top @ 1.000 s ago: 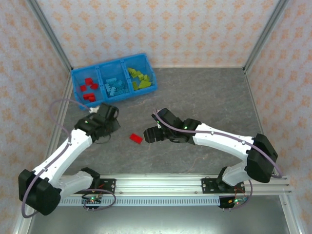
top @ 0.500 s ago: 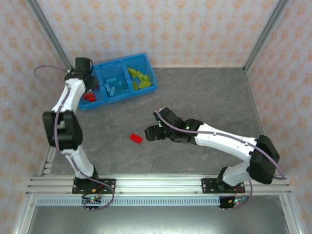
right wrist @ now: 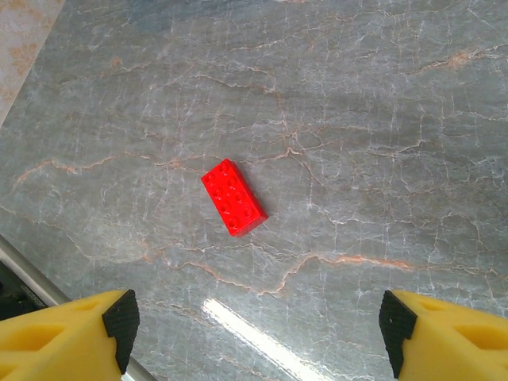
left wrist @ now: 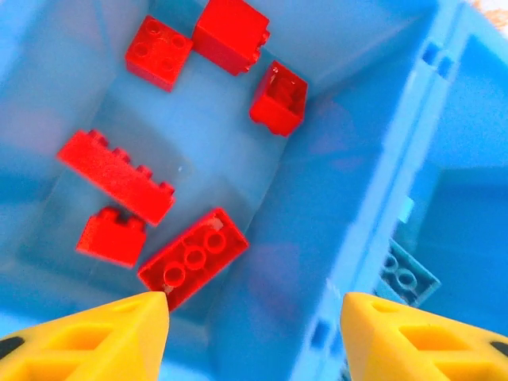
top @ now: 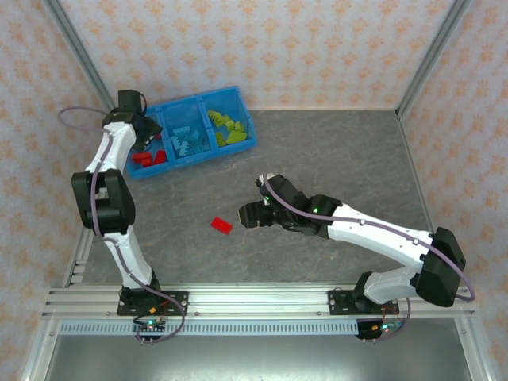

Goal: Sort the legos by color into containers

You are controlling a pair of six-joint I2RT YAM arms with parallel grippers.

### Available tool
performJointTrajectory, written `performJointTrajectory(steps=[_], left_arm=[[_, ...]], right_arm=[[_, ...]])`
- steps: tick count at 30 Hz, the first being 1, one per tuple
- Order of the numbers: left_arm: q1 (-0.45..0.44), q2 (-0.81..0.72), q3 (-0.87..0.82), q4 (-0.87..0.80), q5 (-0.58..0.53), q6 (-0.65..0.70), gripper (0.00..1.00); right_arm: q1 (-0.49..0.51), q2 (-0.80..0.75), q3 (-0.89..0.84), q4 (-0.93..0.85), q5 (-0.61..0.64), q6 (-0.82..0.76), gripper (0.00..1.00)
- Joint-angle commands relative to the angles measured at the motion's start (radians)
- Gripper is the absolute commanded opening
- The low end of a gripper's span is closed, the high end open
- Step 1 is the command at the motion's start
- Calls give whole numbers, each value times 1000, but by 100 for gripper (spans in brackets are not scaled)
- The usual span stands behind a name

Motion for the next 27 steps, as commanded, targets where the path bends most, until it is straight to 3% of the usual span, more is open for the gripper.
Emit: performJointTrajectory(steps=[1, 4, 8, 12, 14, 17, 20, 23, 27], left_arm=[[-15, -194, -114, 2, 37, -16, 56], [-78, -358, -269, 11, 67, -52, 54], [-226, -560, -478, 3, 82, -106, 53], [-428, -749, -704, 56, 55, -250, 54], [-540, -802, -786, 91, 42, -320, 60], [-681, -817, -865, 103, -1, -401, 69], [-759, -788, -921, 140, -20, -477, 77], [-779, -691, -935, 166, 8, -557, 84], [-787, -528, -855, 143, 59, -534, 88]], right_arm=[[-2, 14, 17, 5, 29, 4, 81], [-2, 33, 23, 10, 71, 24, 81], [-2, 47, 20, 5, 141, 51, 82], [-4, 36, -9, 14, 187, 75, 83], [-4, 38, -15, 17, 201, 79, 84], [-6, 58, -4, 0, 210, 80, 84], [-6, 77, 5, -10, 204, 76, 84], [-6, 86, 12, -15, 206, 70, 84], [-7, 87, 22, -35, 218, 67, 84]])
